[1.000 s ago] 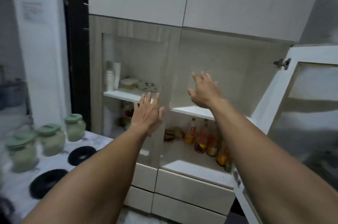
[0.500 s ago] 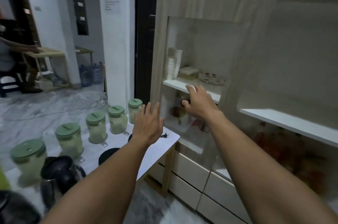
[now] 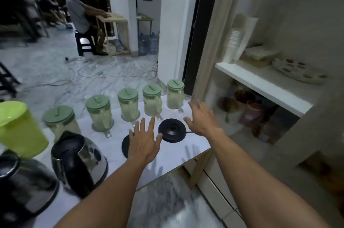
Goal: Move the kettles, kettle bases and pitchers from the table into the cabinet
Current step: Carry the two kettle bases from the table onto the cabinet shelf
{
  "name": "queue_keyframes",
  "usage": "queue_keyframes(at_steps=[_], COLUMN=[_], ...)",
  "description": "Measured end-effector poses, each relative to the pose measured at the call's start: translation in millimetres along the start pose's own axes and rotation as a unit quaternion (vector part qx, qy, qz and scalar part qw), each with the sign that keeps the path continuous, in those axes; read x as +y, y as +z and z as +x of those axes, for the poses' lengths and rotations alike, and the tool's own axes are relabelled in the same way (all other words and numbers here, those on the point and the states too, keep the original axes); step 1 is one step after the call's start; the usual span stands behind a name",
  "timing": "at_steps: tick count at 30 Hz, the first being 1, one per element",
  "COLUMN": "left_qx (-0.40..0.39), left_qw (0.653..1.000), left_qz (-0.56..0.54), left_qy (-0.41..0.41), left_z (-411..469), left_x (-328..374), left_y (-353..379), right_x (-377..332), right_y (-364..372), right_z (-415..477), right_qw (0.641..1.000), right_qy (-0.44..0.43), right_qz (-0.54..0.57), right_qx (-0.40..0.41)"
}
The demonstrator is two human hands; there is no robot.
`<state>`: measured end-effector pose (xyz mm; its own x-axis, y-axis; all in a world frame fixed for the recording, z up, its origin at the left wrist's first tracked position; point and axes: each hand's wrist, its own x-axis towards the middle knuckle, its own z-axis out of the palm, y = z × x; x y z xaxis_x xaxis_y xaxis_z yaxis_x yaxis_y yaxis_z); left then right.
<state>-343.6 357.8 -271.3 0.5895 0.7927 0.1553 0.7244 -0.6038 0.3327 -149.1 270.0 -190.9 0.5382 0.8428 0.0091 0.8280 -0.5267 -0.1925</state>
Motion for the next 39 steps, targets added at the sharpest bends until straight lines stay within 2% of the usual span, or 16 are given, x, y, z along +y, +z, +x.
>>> queue_keyframes(at_steps=[5, 15, 20, 25, 28, 32, 39], left_qx=[-0.028, -0.055, -0.099, -0.124, -0.132, -0.116, -0.084], left_qw=[0.997, 0.987, 0.971, 0.948, 0.940, 0.946, 0.956], left_qz=[0.009, 0.057, 0.023, -0.028, -0.023, 0.006, 0.020], left_qy=[-0.065, -0.141, -0.215, -0.292, -0.313, -0.303, -0.282], left_z=[12, 40, 49, 51, 47, 47, 49], left_x=[-20, -60, -71, -77, -82, -80, -78], left_y=[45, 114, 143, 160, 167, 169, 167], right_x=[4, 18, 32, 45, 49, 49, 55], right_y=[59, 162, 203, 234, 248, 251, 252], right_z=[48, 116, 138, 149, 146, 140, 139], right_qw=[0.997, 0.989, 0.987, 0.979, 0.983, 0.990, 0.987], right_qy=[-0.037, -0.073, -0.058, 0.002, 0.015, -0.002, -0.031], right_qz=[0.016, 0.025, -0.011, -0.009, 0.013, 0.039, 0.092], right_qx=[-0.065, -0.125, -0.152, -0.203, -0.184, -0.135, -0.124])
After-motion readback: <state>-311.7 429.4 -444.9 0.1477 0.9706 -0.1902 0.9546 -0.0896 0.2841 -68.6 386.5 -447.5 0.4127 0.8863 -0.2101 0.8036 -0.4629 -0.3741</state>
